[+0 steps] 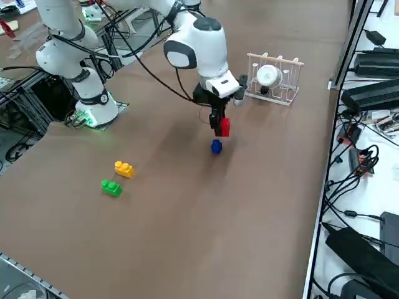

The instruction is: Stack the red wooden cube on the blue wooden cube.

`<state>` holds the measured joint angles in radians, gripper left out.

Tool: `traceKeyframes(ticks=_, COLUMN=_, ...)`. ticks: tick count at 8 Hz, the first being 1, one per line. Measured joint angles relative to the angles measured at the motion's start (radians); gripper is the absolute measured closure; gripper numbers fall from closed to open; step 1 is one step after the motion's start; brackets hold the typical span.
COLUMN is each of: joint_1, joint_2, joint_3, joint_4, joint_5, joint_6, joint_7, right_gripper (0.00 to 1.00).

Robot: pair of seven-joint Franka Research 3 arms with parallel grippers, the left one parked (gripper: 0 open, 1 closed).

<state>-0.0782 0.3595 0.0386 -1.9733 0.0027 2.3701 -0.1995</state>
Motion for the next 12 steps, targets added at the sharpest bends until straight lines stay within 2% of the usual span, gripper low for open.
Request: traceKeyframes(ticks=12, joint_1=-0.023, joint_2=0.04, joint_3=-0.004, joint_4=-0.003, joint_5=0.0, joint_6=-0.006, joint_7=-0.009, right_gripper=0.29)
